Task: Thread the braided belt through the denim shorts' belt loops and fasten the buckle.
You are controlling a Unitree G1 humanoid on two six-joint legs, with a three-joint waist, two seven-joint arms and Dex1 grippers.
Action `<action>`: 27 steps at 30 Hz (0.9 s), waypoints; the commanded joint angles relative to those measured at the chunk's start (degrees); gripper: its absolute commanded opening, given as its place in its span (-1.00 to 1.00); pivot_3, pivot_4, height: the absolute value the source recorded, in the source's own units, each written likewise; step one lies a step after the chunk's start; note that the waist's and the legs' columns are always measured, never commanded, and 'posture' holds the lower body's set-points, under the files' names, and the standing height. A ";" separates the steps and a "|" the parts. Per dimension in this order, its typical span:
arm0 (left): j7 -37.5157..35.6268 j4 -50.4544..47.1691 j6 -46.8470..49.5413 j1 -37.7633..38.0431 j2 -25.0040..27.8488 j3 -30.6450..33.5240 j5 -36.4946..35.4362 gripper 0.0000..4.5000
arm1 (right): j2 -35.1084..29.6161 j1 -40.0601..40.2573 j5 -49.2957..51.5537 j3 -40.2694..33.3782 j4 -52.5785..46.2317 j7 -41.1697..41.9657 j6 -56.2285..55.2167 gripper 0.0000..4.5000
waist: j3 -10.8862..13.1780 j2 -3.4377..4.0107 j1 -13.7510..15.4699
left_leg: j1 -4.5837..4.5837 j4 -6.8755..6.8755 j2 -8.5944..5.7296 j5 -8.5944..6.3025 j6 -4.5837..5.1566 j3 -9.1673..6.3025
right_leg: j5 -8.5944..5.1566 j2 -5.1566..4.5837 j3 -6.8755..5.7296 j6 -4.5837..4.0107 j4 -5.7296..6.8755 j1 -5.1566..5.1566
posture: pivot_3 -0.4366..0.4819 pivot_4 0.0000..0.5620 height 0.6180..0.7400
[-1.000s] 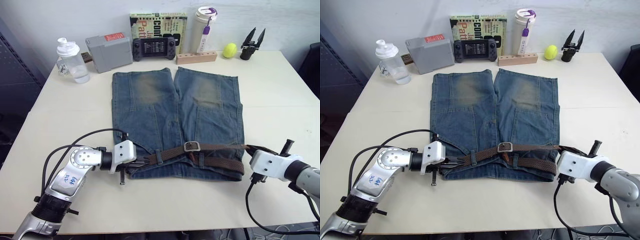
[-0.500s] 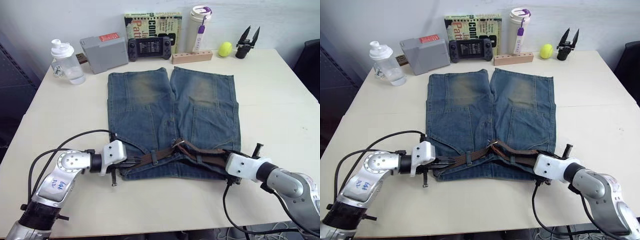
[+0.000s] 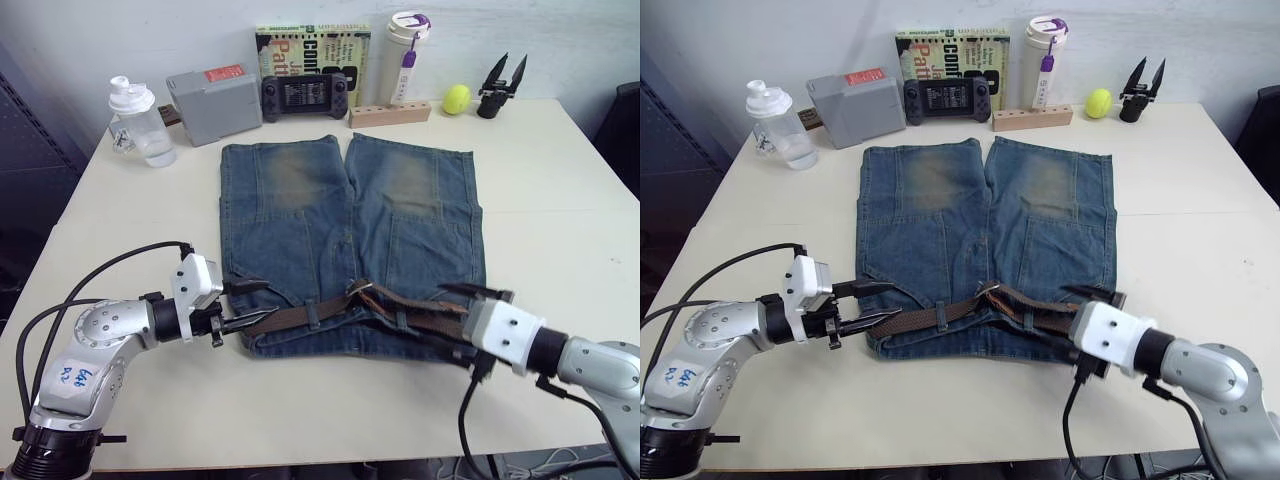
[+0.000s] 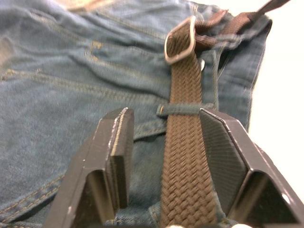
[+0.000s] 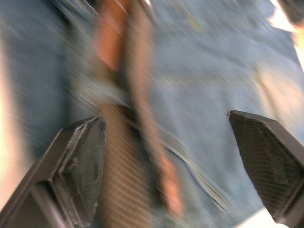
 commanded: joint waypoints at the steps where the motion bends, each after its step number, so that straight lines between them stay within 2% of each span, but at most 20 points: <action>1: -0.06 -2.66 0.12 0.27 0.77 0.35 -0.61 0.11 | -1.07 0.58 -0.75 2.55 -2.09 -0.99 0.86 0.97 | 0.00 -0.01 -0.07 | 0.01 0.01 -0.01 -0.01 0.02 -0.01 | 0.00 -0.01 0.02 0.01 0.00 0.00 | -0.05 -0.47 0.70; 8: 1.31 -3.19 -0.28 0.36 -0.03 -0.20 0.19 0.11 | 0.76 1.52 -9.59 7.53 2.33 -8.82 -2.51 0.97 | 0.00 -0.01 -0.08 | -0.01 -0.01 -0.02 -0.03 0.02 0.06 | 0.00 0.00 0.02 0.00 -0.02 -0.03 | -0.05 -0.47 0.70; 9: 1.53 -3.18 -0.30 0.33 -0.16 -0.28 0.28 0.14 | 1.06 1.60 -10.53 8.22 2.82 -9.64 -3.22 0.87 | 0.00 -0.01 -0.09 | -0.01 -0.01 -0.02 -0.03 0.01 0.07 | 0.00 0.00 0.02 0.01 -0.02 -0.02 | -0.05 -0.47 0.70; 11: 1.74 -3.28 -0.34 0.33 -0.29 -0.35 0.36 0.15 | 1.68 1.69 -11.79 9.07 3.46 -11.02 -3.85 0.62 | 0.00 -0.01 -0.16 | 0.01 -0.01 -0.02 -0.03 0.01 0.08 | 0.00 0.01 0.03 0.00 -0.02 -0.02 | -0.05 -0.47 0.70; 18: 1.98 -3.34 -1.49 0.72 -0.18 -1.21 1.60 0.15 | 1.53 4.47 -20.40 10.99 5.43 -16.51 -13.33 -0.90 | 0.00 -0.01 -0.11 | 0.00 0.00 -0.02 -0.03 0.01 0.12 | 0.00 0.02 0.02 0.01 -0.03 -0.02 | -0.05 -0.47 0.70; 19: 2.05 -3.40 -1.63 0.79 -0.24 -1.38 1.71 0.15 | 1.79 5.56 -22.10 11.58 5.66 -17.59 -14.75 -0.98 | 0.00 -0.01 -0.11 | 0.00 -0.01 -0.02 -0.03 0.01 0.13 | 0.00 0.02 0.02 0.01 -0.03 -0.02 | -0.05 -0.47 0.70; 27: 2.73 -2.90 -4.26 1.72 -1.35 -2.99 3.81 0.15 | 5.59 6.90 -29.66 16.41 8.28 -22.41 -16.63 -0.98 | -0.02 -0.03 -0.24 | 0.04 -0.01 0.01 -0.03 0.00 0.19 | 0.00 0.05 0.05 0.01 -0.03 -0.01 | -0.05 -0.47 0.70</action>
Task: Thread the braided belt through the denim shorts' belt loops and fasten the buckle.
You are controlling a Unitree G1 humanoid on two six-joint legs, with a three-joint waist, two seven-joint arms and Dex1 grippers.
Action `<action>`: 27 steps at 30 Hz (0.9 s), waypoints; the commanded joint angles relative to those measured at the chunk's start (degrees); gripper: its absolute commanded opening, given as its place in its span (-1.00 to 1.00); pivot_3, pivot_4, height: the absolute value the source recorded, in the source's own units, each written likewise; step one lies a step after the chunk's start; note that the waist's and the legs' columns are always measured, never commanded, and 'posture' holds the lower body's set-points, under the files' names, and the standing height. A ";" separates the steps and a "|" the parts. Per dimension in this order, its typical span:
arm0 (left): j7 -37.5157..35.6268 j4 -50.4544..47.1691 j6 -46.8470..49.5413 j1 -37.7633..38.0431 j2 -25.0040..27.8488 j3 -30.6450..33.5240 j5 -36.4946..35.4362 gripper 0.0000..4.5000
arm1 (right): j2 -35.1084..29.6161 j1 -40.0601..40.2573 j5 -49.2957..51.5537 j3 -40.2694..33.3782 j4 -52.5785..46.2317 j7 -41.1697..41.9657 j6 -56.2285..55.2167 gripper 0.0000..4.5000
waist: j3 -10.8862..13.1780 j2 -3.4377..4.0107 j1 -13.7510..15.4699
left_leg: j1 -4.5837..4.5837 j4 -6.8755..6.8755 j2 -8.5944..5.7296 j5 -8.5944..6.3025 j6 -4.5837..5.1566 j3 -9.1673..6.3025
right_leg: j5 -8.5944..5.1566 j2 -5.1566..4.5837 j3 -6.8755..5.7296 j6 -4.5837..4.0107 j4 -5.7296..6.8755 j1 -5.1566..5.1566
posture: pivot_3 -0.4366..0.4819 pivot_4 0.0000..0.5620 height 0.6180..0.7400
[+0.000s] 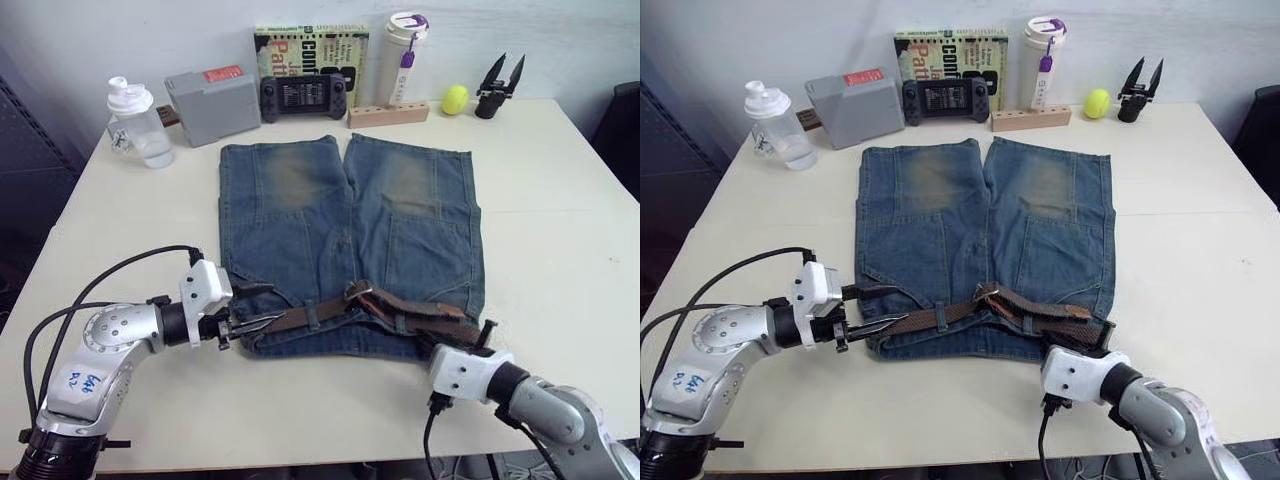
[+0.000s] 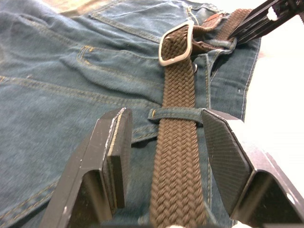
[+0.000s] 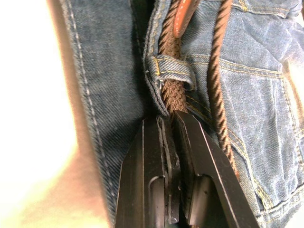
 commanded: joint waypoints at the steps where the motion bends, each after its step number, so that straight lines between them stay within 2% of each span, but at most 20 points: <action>1: 0.48 -1.05 -1.83 0.74 -0.42 -0.11 0.88 0.26 | 1.52 -0.37 -2.78 2.20 1.14 -1.35 -0.32 -0.99 | 0.00 -0.01 -0.02 | 0.00 0.00 0.02 0.00 -0.01 0.00 | 0.00 0.02 0.00 0.00 0.00 0.00 | -0.05 -0.47 0.70; 3: 0.45 -0.98 -1.89 0.92 -0.35 -0.26 1.05 0.45 | 2.15 -0.86 -3.68 2.94 1.61 -1.72 -0.15 -1.00 | -0.04 -0.08 -0.06 | 0.00 0.00 0.03 -0.01 -0.01 0.00 | 0.00 0.03 0.00 0.00 0.00 0.00 | -0.05 -0.47 0.70; 4: 0.25 -1.17 -2.20 0.98 -0.02 -0.70 1.63 0.69 | 2.48 -1.32 -4.30 3.19 1.98 -2.03 0.08 -1.00 | -0.05 -0.09 -0.12 | 0.00 0.00 0.05 -0.01 -0.02 0.00 | 0.00 0.05 -0.01 -0.01 0.00 0.00 | -0.05 -0.47 0.70; 6: 0.28 -1.42 -3.12 1.00 0.60 -1.45 3.34 0.99 | 2.90 -1.83 -5.20 3.50 2.45 -2.40 0.29 -1.00 | -0.05 -0.09 -0.21 | 0.02 0.00 0.05 -0.01 -0.03 -0.01 | -0.01 0.05 0.01 -0.01 0.00 0.00 | -0.05 -0.47 0.70; 14: 6.43 2.68 -15.00 -0.02 0.17 -5.67 18.77 0.99 | 4.20 -2.94 -5.47 4.22 2.67 -2.19 0.49 -1.00 | -0.07 -0.12 -0.21 | 0.02 -0.01 0.05 -0.01 -0.03 0.00 | -0.01 0.06 0.00 -0.02 0.00 -0.01 | -0.05 -0.47 0.70; 22: 10.54 3.17 -20.58 1.08 -0.78 -6.01 25.57 0.99 | 4.66 -3.82 -5.33 4.68 2.68 -1.64 0.62 -1.00 | -0.08 -0.13 -0.18 | 0.01 -0.02 0.05 -0.01 -0.03 -0.01 | -0.01 0.05 0.00 -0.02 0.01 -0.01 | -0.05 -0.47 0.70; 26: 9.21 2.83 -22.85 4.00 1.34 -6.25 27.65 0.52 | 4.62 -4.32 -5.31 4.80 3.22 -1.53 0.70 -1.00 | -0.08 -0.13 -0.30 | 0.02 -0.02 0.06 -0.01 -0.02 -0.02 | -0.01 0.04 0.00 -0.03 0.02 -0.02 | -0.05 -0.47 0.70; 27: 8.79 2.87 -23.56 4.60 1.95 -6.29 28.15 0.31 | 4.67 -4.46 -5.17 4.78 3.32 -1.50 0.78 -1.00 | -0.08 -0.13 -0.40 | 0.02 -0.03 0.06 -0.02 -0.02 -0.04 | -0.01 0.04 0.01 -0.02 0.02 -0.02 | -0.05 -0.47 0.70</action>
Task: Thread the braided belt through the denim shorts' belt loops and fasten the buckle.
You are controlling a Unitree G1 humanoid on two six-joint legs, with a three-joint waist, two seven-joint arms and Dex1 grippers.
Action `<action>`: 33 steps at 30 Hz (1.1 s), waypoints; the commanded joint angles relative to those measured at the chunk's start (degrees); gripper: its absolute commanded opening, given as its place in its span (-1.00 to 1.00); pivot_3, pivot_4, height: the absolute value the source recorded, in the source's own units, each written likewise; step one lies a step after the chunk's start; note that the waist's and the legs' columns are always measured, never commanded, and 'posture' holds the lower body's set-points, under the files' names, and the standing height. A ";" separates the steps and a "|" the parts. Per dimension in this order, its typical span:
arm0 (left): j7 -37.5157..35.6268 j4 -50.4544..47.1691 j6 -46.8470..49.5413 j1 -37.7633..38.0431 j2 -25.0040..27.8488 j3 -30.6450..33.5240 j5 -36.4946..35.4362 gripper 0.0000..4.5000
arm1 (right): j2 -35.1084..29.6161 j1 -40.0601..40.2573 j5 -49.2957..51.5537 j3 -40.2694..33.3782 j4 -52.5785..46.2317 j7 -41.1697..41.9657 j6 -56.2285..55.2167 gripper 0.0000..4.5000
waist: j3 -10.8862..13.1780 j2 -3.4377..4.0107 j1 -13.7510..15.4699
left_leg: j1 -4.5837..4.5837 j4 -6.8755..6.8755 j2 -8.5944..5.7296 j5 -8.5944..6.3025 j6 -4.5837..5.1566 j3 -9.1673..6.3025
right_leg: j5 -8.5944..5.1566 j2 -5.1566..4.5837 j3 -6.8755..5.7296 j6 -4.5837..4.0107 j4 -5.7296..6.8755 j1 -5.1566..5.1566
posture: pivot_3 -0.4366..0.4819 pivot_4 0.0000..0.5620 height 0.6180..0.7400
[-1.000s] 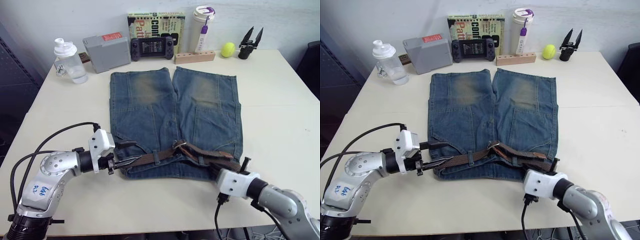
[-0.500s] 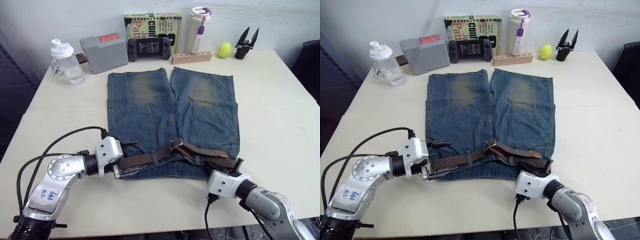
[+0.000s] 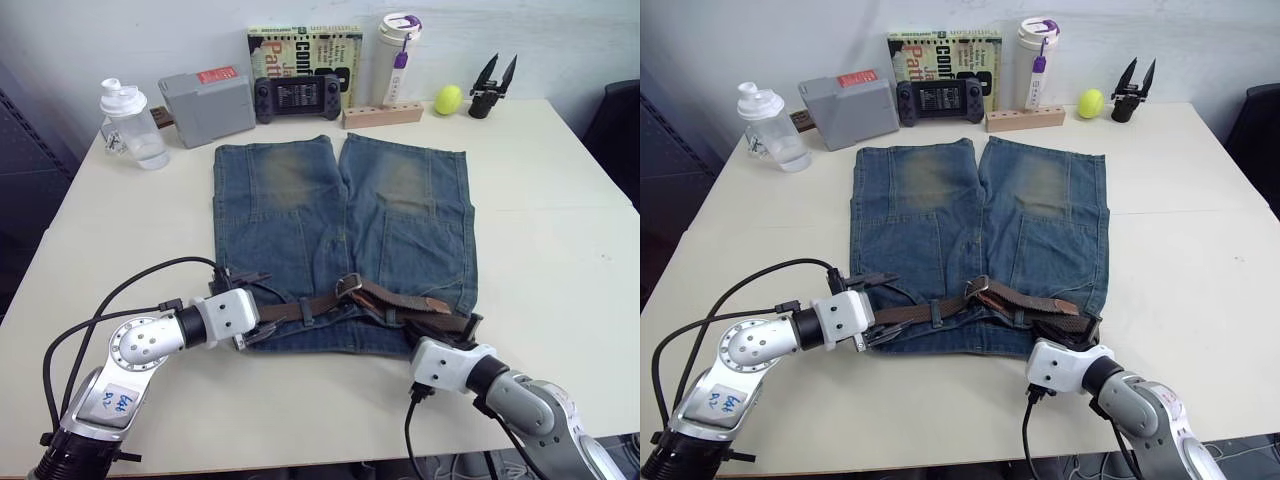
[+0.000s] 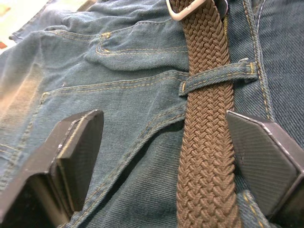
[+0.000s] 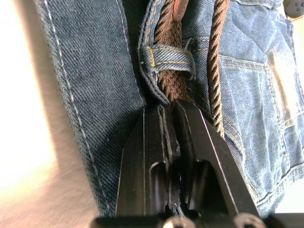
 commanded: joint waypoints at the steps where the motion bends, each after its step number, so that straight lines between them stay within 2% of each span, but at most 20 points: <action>1: -0.58 -1.08 -2.51 2.54 2.53 0.25 2.76 0.14 | 0.40 -0.23 -0.07 0.86 0.78 0.71 0.42 -1.00 | 0.00 0.00 -0.13 | 0.00 -0.01 0.01 0.00 0.00 -0.01 | 0.00 0.01 -0.01 -0.01 0.01 -0.01 | -0.05 -0.47 0.70; 2: -0.75 -0.99 -2.85 2.81 2.83 0.26 2.92 -0.02 | 0.44 -0.33 -0.04 0.88 0.82 0.72 0.43 -1.00 | 0.00 0.00 -0.14 | 0.00 -0.01 0.01 0.00 0.00 -0.01 | -0.01 0.00 -0.02 -0.01 0.01 -0.01 | -0.05 -0.47 0.70; 7: 0.88 0.36 -3.09 2.14 2.36 1.07 4.05 -0.02 | 0.90 -1.00 -0.03 1.25 1.04 0.73 0.57 -1.00 | 0.00 0.00 -0.15 | 0.01 0.01 0.00 -0.02 0.03 -0.12 | -0.01 -0.03 0.01 -0.02 0.03 -0.01 | -0.05 -0.47 0.70; 10: 1.72 0.47 -3.80 2.11 1.63 0.85 4.29 -0.40 | 1.14 -0.88 -0.27 1.42 0.93 0.75 0.64 -1.00 | 0.00 0.00 -0.15 | 0.01 0.00 0.00 -0.02 0.03 -0.12 | -0.01 -0.03 0.00 -0.02 0.04 -0.02 | -0.05 -0.47 0.70; 13: 3.66 0.91 -4.09 2.96 0.54 1.21 5.12 -0.98 | 1.27 -0.74 -0.42 1.25 0.96 0.52 0.90 -1.00 | 0.00 0.00 -0.15 | 0.01 0.00 0.00 -0.02 0.03 -0.12 | -0.01 -0.03 0.00 -0.02 0.04 -0.01 | -0.05 -0.47 0.70; 16: 6.29 2.68 -5.36 5.63 0.23 2.63 6.75 -0.98 | 1.07 -0.54 -1.11 0.51 1.55 -0.07 1.54 -1.00 | -0.01 -0.01 -0.15 | 0.01 0.00 0.00 -0.02 0.04 -0.12 | -0.01 -0.03 0.01 -0.01 0.04 -0.01 | -0.05 -0.47 0.70; 19: 10.54 6.00 -3.85 9.56 -2.38 7.95 4.49 -0.98 | 1.60 0.07 -1.02 -1.65 2.05 -1.37 3.66 -1.00 | -0.02 0.00 -0.15 | 0.03 -0.01 0.01 -0.02 0.04 -0.14 | -0.01 -0.04 0.02 -0.02 0.05 -0.02 | -0.05 -0.47 0.70; 24: 14.82 16.07 -7.06 14.21 -2.31 13.57 4.11 -0.98 | 1.27 -0.42 -1.06 -5.31 3.83 -3.03 5.80 -1.00 | -0.23 0.17 0.02 | 0.10 0.00 0.01 -0.05 0.09 -0.18 | -0.01 -0.11 0.04 -0.02 0.07 0.00 | -0.05 -0.47 0.70; 28: 15.47 20.52 -8.01 15.54 -2.81 14.23 2.23 -0.98 | 0.50 -1.39 -1.04 -6.01 4.89 -3.12 5.58 -1.00 | -0.55 0.64 0.27 | 0.40 -0.01 0.02 -0.14 0.26 -0.11 | -0.07 -0.24 0.09 -0.11 0.07 0.11 | -0.05 -0.47 0.70; 33: 15.17 19.48 -9.54 15.02 -4.17 12.22 2.05 -0.98 | -0.16 -1.72 -1.33 -5.11 5.20 -2.73 3.92 -1.00 | -0.80 1.04 0.39 | 0.68 -0.08 0.02 -0.25 0.44 0.05 | -0.11 -0.36 0.17 -0.12 0.11 0.25 | -0.05 -0.47 0.70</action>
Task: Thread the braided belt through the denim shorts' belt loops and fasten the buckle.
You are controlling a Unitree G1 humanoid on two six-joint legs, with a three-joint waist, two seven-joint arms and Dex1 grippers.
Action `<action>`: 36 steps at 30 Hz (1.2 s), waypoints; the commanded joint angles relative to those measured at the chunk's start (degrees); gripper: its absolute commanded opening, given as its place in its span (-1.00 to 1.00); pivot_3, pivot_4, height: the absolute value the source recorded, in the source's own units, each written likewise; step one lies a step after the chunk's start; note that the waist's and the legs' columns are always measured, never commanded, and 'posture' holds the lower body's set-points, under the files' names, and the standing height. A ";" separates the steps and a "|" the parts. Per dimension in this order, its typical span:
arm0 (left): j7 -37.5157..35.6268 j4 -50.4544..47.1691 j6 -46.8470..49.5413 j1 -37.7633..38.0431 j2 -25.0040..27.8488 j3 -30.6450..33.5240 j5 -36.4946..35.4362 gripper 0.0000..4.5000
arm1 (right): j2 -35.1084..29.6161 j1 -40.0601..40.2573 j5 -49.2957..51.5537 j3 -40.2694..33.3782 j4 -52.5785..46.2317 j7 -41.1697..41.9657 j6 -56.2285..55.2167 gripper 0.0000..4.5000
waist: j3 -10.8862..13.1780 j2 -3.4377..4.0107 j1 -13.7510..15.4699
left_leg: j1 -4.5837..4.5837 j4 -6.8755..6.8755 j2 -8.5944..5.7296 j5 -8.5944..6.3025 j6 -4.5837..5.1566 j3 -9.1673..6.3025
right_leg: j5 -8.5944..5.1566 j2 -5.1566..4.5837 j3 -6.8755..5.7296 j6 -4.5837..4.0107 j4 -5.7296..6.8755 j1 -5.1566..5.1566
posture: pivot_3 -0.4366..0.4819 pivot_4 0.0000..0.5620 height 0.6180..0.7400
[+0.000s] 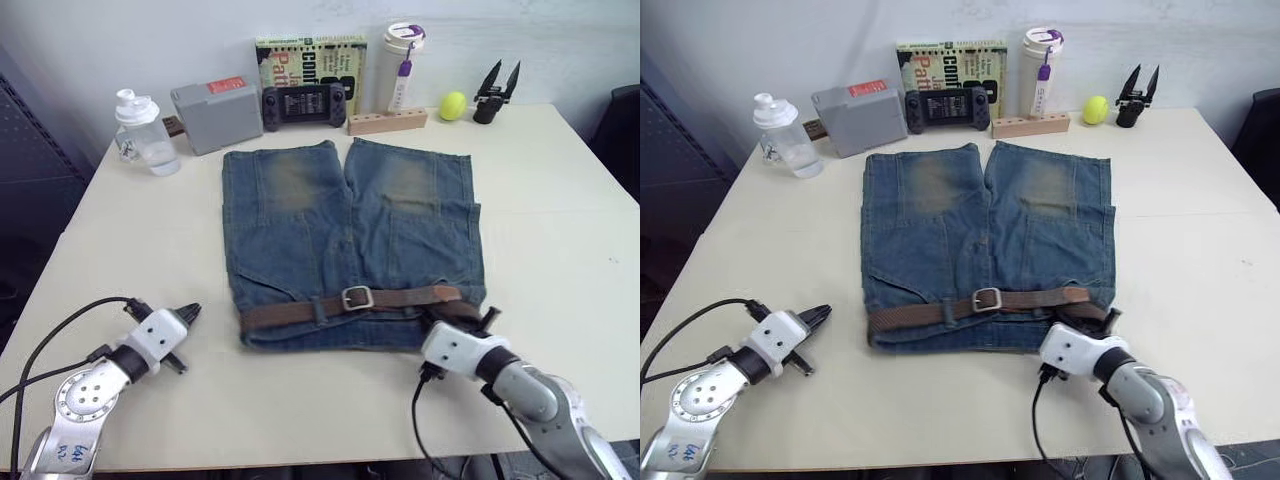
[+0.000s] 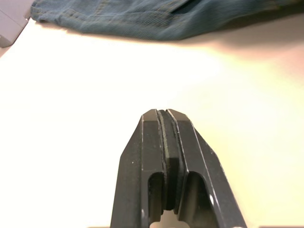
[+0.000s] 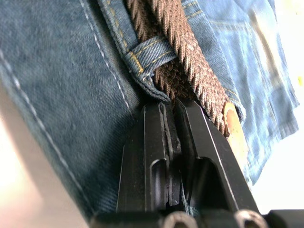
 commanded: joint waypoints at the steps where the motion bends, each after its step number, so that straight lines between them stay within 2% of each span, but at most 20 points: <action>1: -0.10 2.73 0.75 1.00 -1.24 -2.20 1.42 -0.98 | -0.78 0.33 -0.71 -0.02 0.18 0.14 -0.71 -1.00 | -0.09 0.15 -0.01 | 0.01 -0.03 0.00 0.00 -0.01 0.02 | 0.00 0.00 0.00 0.00 0.00 0.00 | -0.05 -0.47 0.70; 5: -0.85 1.93 -0.44 0.50 -1.95 -2.82 0.72 -0.98 | -1.30 0.47 -0.56 1.60 -0.88 1.84 -1.91 -1.00 | -0.16 0.25 0.03 | 0.01 -0.07 -0.03 0.00 0.00 0.05 | 0.00 0.00 0.01 0.00 0.01 0.00 | -0.05 -0.47 0.70; 9: -4.89 -1.66 -1.95 1.44 -3.54 -2.32 -5.72 -0.98 | -1.01 1.08 2.77 3.20 -3.50 5.24 -2.53 -1.00 | -0.15 0.20 -0.19 | 0.01 -0.08 -0.03 -0.02 0.00 0.06 | 0.00 0.02 0.00 0.00 0.00 -0.01 | -0.05 -0.47 0.70; 12: -8.95 -6.97 0.99 2.74 -4.66 -2.19 -13.24 -0.98 | -0.12 1.26 6.96 2.76 -5.91 7.61 -0.82 -1.00 | -0.03 -0.19 -0.53 | -0.02 -0.13 0.00 -0.05 -0.02 0.08 | 0.00 0.05 -0.03 0.00 0.07 -0.03 | -0.05 -0.47 0.70; 16: -12.22 -14.75 9.90 3.94 -4.20 -1.23 -22.66 -1.00 | -1.97 1.74 13.64 -1.55 -6.97 12.74 4.04 -0.36 | 0.21 -0.79 -1.02 | -0.10 -0.11 0.12 -0.06 -0.05 0.05 | 0.00 0.09 -0.06 0.00 0.03 -0.07 | -0.05 -0.47 0.70; 18: -13.53 -17.47 13.31 4.46 -3.10 -0.03 -26.02 -1.00 | -3.11 1.81 17.88 -4.64 -7.43 15.16 5.56 0.09 | 0.24 -0.81 -1.02 | -0.11 -0.10 0.19 -0.07 -0.03 0.01 | 0.00 0.05 -0.05 0.00 -0.02 -0.05 | -0.05 -0.47 0.70; 20: -15.69 -19.99 16.71 5.53 -1.13 2.38 -30.35 -0.70 | -5.53 1.82 23.52 -9.71 -6.78 19.05 6.41 0.41 | 0.26 -0.79 -1.01 | -0.11 -0.10 0.18 -0.10 0.01 0.01 | 0.00 0.04 -0.04 0.00 -0.06 -0.05 | -0.05 -0.47 0.70; 21: -16.73 -20.88 18.04 6.10 -0.27 3.43 -32.01 -0.52 | -6.45 1.81 25.72 -11.68 -6.44 20.49 6.80 0.71 | 0.27 -0.79 -1.01 | -0.15 -0.11 0.18 -0.13 0.02 0.00 | 0.00 0.05 -0.05 0.00 -0.12 -0.06 | -0.05 -0.47 0.70; 23: -19.34 -22.35 20.96 7.79 2.12 6.24 -35.50 -0.17 | -8.16 1.85 31.02 -16.10 -5.24 23.71 8.61 1.00 | 0.32 -0.83 -1.18 | -0.20 -0.10 0.18 -0.14 0.04 0.00 | 0.00 0.08 -0.05 0.00 -0.12 -0.07 | -0.05 -0.47 0.70; 26: -22.00 -23.34 24.46 9.74 4.63 10.42 -39.71 0.42 | -10.29 1.70 38.31 -21.81 -3.47 27.66 12.82 1.00 | 0.38 -0.81 -1.29 | -0.21 -0.07 0.16 -0.15 0.06 0.02 | 0.00 0.07 -0.04 0.00 -0.24 -0.07 | -0.05 -0.47 0.70; 29: -23.06 -24.12 27.59 10.45 5.94 13.98 -43.15 1.00 | -11.42 -1.79 45.43 -27.20 -1.01 28.90 17.60 1.00 | 0.42 -0.79 -1.29 | -0.21 -0.06 0.15 -0.16 0.08 0.02 | -0.01 0.06 -0.03 -0.02 -0.32 -0.07 | -0.05 -0.47 0.70; 33: -22.16 -25.83 30.22 9.39 5.67 17.39 -46.72 1.00 | -12.51 -7.41 51.44 -31.99 4.51 28.76 21.71 1.00 | 0.51 -0.72 -1.22 | -0.22 -0.04 0.13 -0.17 0.07 0.02 | -0.01 0.04 0.00 -0.02 -0.32 -0.08 | -0.05 -0.47 0.70; 36: -21.25 -27.29 31.32 8.89 5.40 18.01 -46.79 1.00 | -12.90 -9.44 53.40 -32.72 6.86 28.79 22.91 1.00 | 0.52 -0.71 -1.13 | -0.29 -0.04 0.06 -0.16 0.06 0.00 | 0.00 0.06 -0.02 -0.01 -0.26 -0.10 | -0.05 -0.47 0.70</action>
